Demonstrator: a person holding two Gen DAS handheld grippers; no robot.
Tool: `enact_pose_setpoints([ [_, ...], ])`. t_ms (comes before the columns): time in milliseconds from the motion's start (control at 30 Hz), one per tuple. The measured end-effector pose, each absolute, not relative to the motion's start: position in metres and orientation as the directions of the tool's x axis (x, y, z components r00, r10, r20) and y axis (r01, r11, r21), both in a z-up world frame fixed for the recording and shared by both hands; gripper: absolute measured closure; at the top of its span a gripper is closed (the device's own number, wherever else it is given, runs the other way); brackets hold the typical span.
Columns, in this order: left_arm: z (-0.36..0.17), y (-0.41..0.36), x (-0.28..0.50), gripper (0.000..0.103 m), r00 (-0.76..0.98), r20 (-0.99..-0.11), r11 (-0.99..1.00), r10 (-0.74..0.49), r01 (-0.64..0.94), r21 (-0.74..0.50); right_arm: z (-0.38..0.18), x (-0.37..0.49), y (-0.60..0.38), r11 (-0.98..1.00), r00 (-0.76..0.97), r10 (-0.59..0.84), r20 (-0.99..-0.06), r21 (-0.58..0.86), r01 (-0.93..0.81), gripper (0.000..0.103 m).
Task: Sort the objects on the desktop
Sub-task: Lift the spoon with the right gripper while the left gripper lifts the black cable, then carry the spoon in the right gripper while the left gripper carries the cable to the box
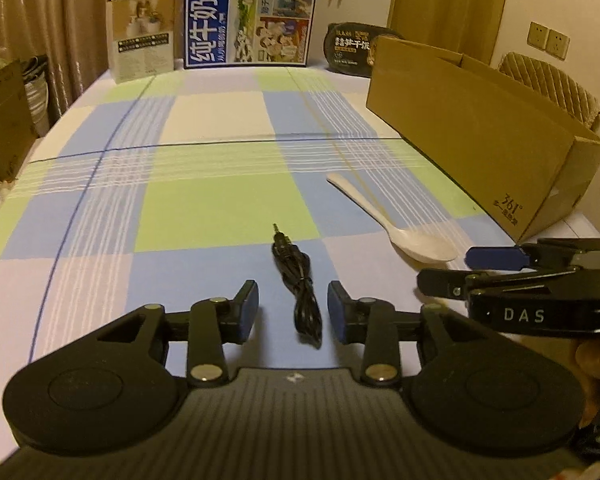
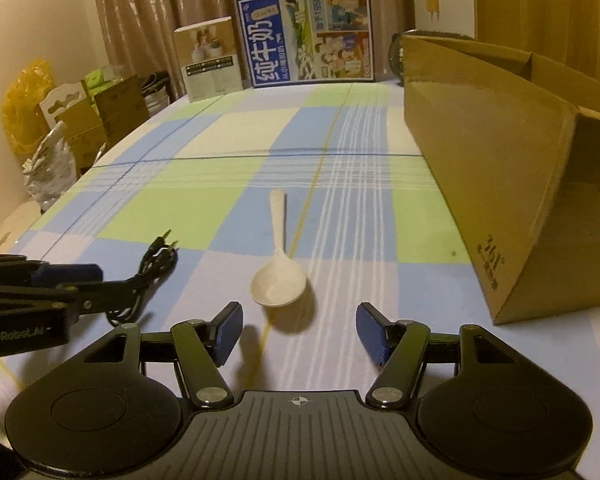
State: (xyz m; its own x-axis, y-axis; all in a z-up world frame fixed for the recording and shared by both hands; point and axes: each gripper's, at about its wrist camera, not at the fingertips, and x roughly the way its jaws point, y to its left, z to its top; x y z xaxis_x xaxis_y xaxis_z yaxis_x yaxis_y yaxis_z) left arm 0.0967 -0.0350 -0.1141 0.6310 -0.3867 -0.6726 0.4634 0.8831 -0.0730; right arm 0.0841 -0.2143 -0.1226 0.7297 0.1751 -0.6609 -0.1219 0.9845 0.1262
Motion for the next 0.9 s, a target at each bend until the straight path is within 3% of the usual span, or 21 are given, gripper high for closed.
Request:
enact_pose_setpoints([
  [633,-0.131,-0.053,0.106,0.072,0.636,-0.684,0.883,-0.357,0.468,-0.026,-0.135,0.085,-0.206,0.985,0.780,0.156,-0.606,0.038,-0.168,0.043],
  [800,-0.130,-0.052,0.110,0.089,0.639,-0.687,0.891,-0.348,0.454,-0.029,-0.136,0.089,-0.204,0.982,0.777,0.166,-0.607,0.033,-0.184,0.043],
  [900,-0.129,-0.050,0.112,0.092,0.631,-0.692,0.893,-0.349,0.448,-0.043,-0.136,0.092,-0.201,0.980,0.775,0.178,-0.607,0.035,-0.197,0.043],
])
